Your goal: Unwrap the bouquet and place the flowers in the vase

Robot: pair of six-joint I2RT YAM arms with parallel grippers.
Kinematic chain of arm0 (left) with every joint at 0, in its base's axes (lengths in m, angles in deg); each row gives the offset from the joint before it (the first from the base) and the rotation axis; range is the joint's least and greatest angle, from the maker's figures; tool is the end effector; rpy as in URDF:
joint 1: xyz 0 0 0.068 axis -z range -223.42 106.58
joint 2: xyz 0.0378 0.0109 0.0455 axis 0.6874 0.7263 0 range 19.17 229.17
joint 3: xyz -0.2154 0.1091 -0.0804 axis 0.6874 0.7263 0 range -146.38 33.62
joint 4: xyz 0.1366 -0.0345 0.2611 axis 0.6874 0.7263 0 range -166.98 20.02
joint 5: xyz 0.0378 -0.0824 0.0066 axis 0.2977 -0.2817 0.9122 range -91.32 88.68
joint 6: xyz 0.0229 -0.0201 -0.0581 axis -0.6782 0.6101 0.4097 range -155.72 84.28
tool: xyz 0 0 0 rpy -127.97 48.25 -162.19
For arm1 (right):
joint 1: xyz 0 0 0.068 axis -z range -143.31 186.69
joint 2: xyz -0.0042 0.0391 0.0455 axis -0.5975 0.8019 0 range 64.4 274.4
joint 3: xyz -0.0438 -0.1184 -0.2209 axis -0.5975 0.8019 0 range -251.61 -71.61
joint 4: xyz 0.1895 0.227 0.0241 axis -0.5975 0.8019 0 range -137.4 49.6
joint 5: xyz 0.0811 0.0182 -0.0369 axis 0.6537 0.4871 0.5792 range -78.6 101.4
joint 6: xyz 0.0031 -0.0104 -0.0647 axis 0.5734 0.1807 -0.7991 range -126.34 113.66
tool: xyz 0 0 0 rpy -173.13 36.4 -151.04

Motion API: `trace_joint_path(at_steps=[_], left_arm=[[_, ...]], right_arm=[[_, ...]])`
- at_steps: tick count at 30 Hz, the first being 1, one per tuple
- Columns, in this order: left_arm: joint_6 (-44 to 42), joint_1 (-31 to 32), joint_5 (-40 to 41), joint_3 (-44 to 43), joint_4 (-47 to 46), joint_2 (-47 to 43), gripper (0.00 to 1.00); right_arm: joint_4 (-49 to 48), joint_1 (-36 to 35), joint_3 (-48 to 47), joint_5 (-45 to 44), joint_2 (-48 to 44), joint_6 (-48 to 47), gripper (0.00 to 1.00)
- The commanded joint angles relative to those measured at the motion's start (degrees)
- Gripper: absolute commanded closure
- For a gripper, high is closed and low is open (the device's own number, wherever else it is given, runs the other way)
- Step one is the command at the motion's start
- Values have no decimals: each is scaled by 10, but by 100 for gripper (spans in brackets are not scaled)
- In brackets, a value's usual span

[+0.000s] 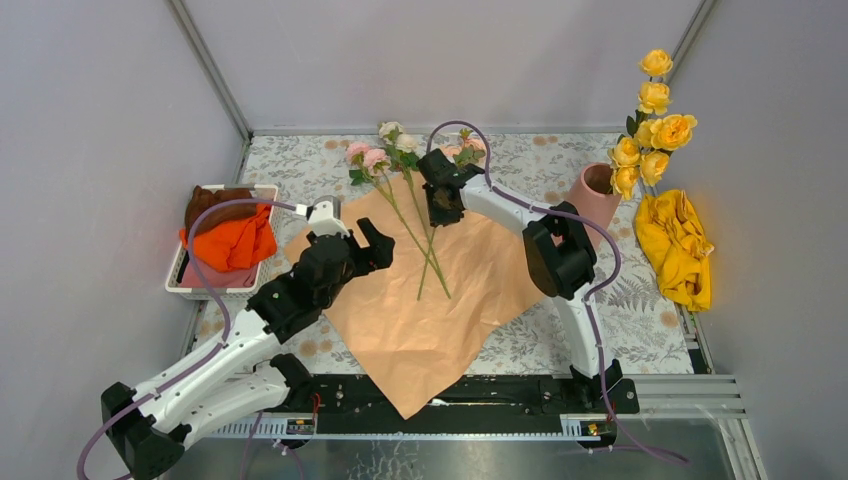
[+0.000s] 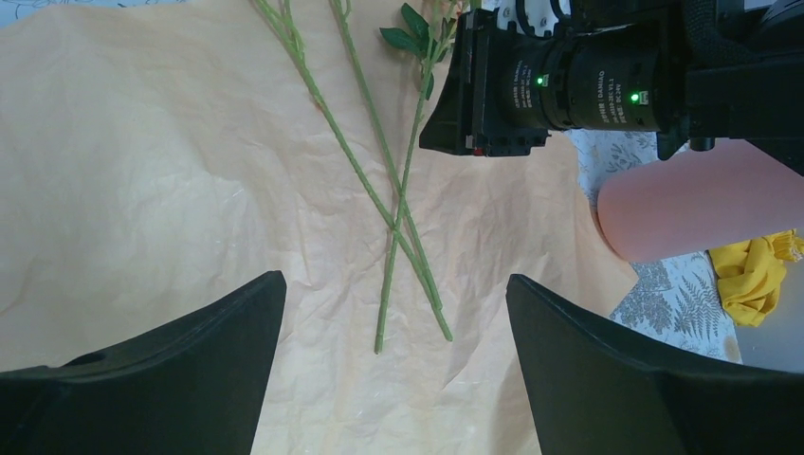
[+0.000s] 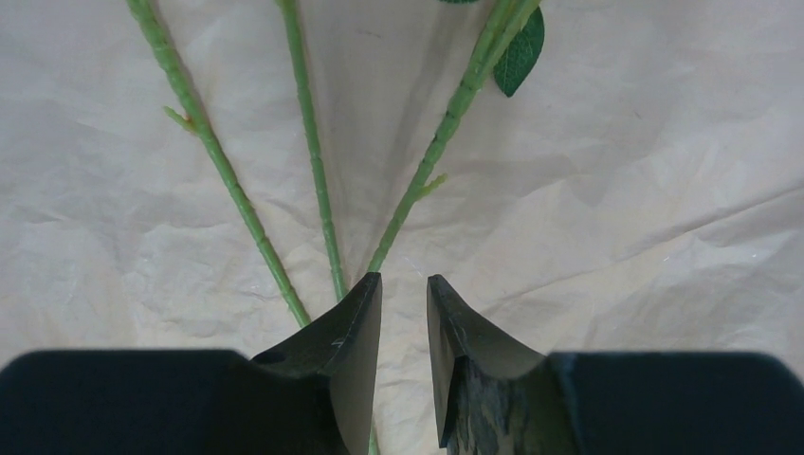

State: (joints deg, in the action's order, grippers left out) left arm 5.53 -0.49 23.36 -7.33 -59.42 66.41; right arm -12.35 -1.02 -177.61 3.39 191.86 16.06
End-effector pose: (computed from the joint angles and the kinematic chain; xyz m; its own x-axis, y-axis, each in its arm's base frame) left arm 0.1987 -0.1554 0.2732 -0.4464 -0.4031 -0.7989 0.0599 0.8773 -0.4761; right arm 0.4179 0.3141 0.1561 -0.8176 -0.1552 -0.5545 -0.2523 0.9622 0.1028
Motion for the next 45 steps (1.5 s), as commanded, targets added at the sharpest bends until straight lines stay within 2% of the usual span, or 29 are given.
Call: trace_joint_path(at_steps=[1,17,26,35,40,45], left_arm=[[-3,-6,10,4,-6,0,7],[0,-7,13,12,5,-25,7],[1,-7,11,16,3,-20,7],[1,-8,12,17,2,-22,6],[3,-8,-2,14,-6,-10,6],[2,-8,-11,6,-11,-1,6]], right_arm=[[-14,3,11,1,-2,18,68],[-44,3,32,20,2,41,65],[-41,3,15,37,46,51,65],[-62,2,59,37,29,61,84],[-62,3,69,36,3,62,100],[-69,3,100,21,-54,58,100]])
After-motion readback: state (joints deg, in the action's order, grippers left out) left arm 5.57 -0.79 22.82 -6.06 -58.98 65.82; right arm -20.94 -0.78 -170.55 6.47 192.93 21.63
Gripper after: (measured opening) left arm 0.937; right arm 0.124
